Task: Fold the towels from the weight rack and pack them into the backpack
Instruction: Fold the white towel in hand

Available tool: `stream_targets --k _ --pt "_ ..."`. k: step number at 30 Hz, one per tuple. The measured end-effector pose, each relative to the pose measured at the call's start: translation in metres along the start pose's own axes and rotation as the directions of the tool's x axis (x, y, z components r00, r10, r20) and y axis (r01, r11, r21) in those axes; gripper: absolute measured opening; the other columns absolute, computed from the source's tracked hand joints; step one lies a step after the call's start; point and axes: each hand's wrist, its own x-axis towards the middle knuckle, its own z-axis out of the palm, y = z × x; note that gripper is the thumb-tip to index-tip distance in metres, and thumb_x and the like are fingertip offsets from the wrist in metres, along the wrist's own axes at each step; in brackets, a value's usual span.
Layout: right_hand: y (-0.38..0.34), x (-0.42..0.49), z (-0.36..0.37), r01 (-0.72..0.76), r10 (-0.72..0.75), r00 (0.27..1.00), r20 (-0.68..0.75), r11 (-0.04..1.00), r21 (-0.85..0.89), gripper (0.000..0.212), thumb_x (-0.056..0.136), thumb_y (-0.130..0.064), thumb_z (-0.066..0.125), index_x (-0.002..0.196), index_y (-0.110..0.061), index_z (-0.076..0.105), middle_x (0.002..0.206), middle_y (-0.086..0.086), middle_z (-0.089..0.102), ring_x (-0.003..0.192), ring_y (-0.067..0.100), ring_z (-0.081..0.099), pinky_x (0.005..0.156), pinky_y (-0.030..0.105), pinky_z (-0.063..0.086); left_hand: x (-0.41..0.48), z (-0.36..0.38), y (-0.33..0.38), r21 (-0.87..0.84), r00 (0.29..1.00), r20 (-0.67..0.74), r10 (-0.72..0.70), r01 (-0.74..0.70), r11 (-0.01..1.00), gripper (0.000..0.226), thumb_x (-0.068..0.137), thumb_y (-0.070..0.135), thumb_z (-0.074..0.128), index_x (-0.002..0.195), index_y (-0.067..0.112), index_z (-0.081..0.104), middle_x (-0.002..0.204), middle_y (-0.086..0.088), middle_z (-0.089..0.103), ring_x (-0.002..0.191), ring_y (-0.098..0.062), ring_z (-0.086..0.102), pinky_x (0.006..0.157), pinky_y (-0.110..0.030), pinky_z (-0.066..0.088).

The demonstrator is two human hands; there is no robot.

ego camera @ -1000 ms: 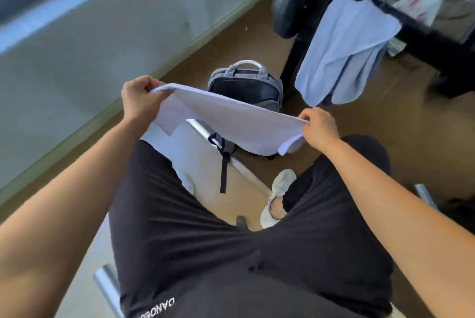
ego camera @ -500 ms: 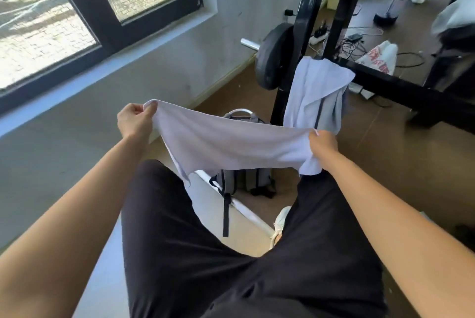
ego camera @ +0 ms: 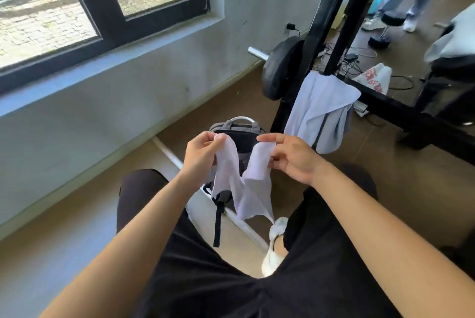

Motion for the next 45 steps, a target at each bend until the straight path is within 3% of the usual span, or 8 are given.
stream_targets --k 8,13,18,22,27,32,37,45 --pt "0.067 0.005 0.008 0.220 -0.251 0.967 0.045 0.732 -0.645 0.046 0.088 -0.003 0.067 0.129 -0.023 0.064 0.122 -0.009 0.068 0.113 0.005 0.063 0.091 0.019 0.055 -0.017 0.021 -0.059 -0.070 0.984 0.174 -0.041 0.054 0.996 0.019 0.100 0.026 0.066 0.095 0.008 0.071 0.086 -0.003 0.074 0.080 -0.013 0.069 0.071 -0.026 0.056" --pt "0.103 0.010 0.009 0.114 -0.131 0.991 0.007 0.835 -0.538 0.046 0.089 -0.003 0.068 0.130 -0.021 0.058 0.118 -0.006 0.065 0.111 0.011 0.064 0.083 0.012 0.054 -0.018 0.020 -0.093 0.023 0.984 0.166 -0.065 0.062 0.998 0.016 0.101 0.026 0.065 0.093 0.014 0.071 0.084 0.000 0.073 0.078 -0.013 0.067 0.074 -0.028 0.056" --pt "0.109 0.012 0.013 0.032 -0.042 0.998 -0.049 0.982 -0.185 0.053 0.090 0.005 0.067 0.137 -0.014 0.053 0.122 0.003 0.066 0.114 0.017 0.067 0.094 0.030 0.057 -0.019 0.024 -0.099 0.044 0.979 0.195 -0.065 0.057 0.997 0.021 0.100 0.032 0.066 0.096 0.011 0.070 0.085 -0.003 0.071 0.075 -0.013 0.064 0.068 -0.025 0.051" --pt "0.113 0.012 0.019 0.137 -0.173 0.982 -0.080 0.934 -0.329 0.044 0.089 0.002 0.070 0.127 -0.015 0.057 0.116 0.001 0.068 0.107 0.011 0.069 0.088 0.025 0.059 -0.019 0.030 -0.106 0.007 0.970 0.216 -0.109 0.110 0.994 0.018 0.100 0.032 0.065 0.094 0.015 0.067 0.085 -0.007 0.068 0.076 -0.018 0.062 0.067 -0.030 0.049" --pt "0.121 0.018 0.025 0.359 -0.570 0.821 -0.027 0.553 -0.752 0.020 0.084 -0.018 0.081 0.103 -0.017 0.073 0.100 0.004 0.052 0.084 0.011 0.058 0.069 0.014 0.055 -0.018 0.035 -0.108 -0.063 0.960 0.231 -0.161 0.180 0.982 0.027 0.091 0.042 0.076 0.089 0.015 0.071 0.094 -0.023 0.072 0.084 -0.042 0.067 0.081 -0.056 0.055" --pt "0.118 0.022 0.022 0.383 -0.689 0.720 0.085 0.292 -0.877 0.022 0.088 -0.030 0.074 0.082 -0.009 0.071 0.089 0.003 0.056 0.085 0.016 0.048 0.064 0.028 0.048 -0.016 0.032 -0.108 -0.099 0.960 0.228 -0.162 0.188 0.977 0.020 0.098 0.029 0.068 0.096 0.010 0.071 0.089 -0.011 0.071 0.081 -0.023 0.065 0.079 -0.044 0.052" --pt "0.105 0.009 0.018 0.324 -0.445 0.895 -0.033 0.698 -0.639 0.008 0.091 -0.024 0.073 0.095 -0.018 0.069 0.076 -0.007 0.065 0.074 0.009 0.061 0.062 0.016 0.050 -0.018 0.026 -0.098 -0.043 0.981 0.186 -0.058 0.067 0.997 0.023 0.098 0.025 0.069 0.098 0.002 0.071 0.082 -0.009 0.073 0.075 -0.018 0.067 0.070 -0.033 0.055" --pt "0.108 0.014 0.019 0.325 -0.446 0.893 -0.064 0.736 -0.594 0.004 0.094 -0.024 0.070 0.093 -0.020 0.069 0.086 -0.011 0.065 0.084 0.007 0.063 0.068 0.012 0.051 -0.020 0.021 -0.094 0.096 0.963 0.265 0.054 -0.082 0.992 0.019 0.102 0.024 0.064 0.107 0.010 0.075 0.096 -0.014 0.076 0.093 -0.035 0.071 0.083 -0.048 0.058"
